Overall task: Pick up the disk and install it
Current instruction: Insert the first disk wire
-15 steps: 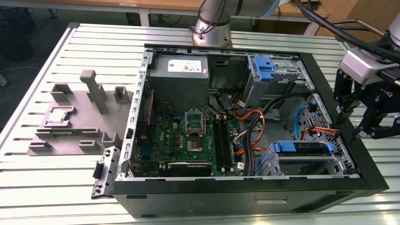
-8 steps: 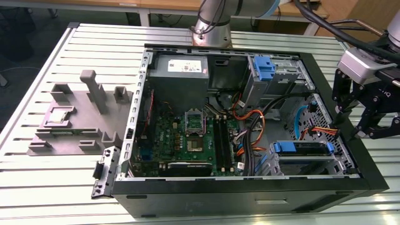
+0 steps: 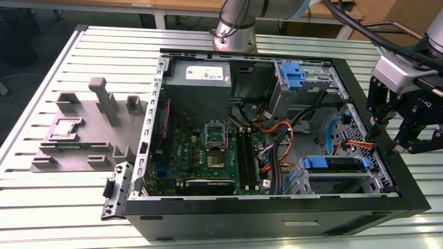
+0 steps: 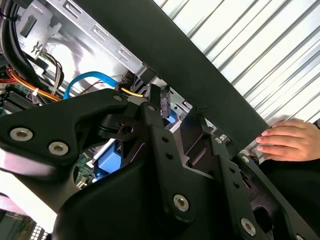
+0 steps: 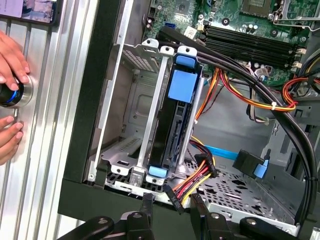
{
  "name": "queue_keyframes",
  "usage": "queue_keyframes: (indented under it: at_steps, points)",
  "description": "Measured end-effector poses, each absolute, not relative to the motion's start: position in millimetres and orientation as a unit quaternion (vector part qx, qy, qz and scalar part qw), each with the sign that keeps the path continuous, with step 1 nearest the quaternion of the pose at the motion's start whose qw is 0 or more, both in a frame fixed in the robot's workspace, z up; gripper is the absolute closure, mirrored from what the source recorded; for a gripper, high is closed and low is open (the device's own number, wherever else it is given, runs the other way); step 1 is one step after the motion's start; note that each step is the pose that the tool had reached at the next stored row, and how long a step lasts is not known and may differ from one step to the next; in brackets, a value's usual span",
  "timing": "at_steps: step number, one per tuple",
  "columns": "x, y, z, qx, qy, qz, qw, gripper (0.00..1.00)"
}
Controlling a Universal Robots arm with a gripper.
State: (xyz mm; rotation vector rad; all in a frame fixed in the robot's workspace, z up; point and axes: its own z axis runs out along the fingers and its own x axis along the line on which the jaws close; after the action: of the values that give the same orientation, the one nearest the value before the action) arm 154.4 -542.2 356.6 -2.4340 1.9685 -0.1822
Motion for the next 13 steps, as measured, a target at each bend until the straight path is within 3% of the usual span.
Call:
queue_keyframes:
  at_steps: [13]
  points:
    - [155.7,-542.2,356.3,-0.776,0.628,-0.058,0.003,0.57]
